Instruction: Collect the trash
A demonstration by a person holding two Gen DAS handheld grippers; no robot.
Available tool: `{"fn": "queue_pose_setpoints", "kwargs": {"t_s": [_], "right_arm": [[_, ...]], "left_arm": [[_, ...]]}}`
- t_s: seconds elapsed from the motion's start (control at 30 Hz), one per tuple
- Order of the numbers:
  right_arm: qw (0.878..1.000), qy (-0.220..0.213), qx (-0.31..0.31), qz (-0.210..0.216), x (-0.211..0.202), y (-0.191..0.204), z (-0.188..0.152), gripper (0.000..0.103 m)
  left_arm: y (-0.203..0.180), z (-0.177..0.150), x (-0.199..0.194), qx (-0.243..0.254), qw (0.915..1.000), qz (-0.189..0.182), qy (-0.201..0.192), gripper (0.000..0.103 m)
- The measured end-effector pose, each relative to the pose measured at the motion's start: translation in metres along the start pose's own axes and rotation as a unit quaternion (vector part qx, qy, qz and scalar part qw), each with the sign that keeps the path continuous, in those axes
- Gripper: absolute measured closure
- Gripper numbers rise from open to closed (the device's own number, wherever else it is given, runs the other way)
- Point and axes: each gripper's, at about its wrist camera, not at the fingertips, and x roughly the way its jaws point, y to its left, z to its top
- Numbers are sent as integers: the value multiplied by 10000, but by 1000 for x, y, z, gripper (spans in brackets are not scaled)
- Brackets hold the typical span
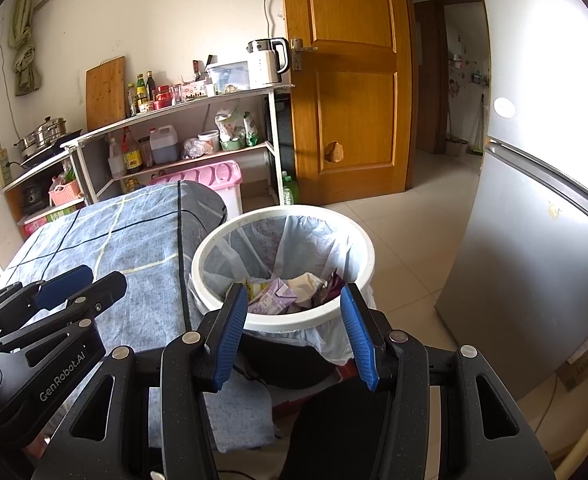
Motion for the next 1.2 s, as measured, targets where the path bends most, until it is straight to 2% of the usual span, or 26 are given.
{"fn": "queue_pose_setpoints", "kwargs": {"t_s": [1.2], "right_arm": [[10000,58,2,20,0,0,-4,54]], "left_arm": [[-3,-5,8,-13,10000,-29,91,68]]}}
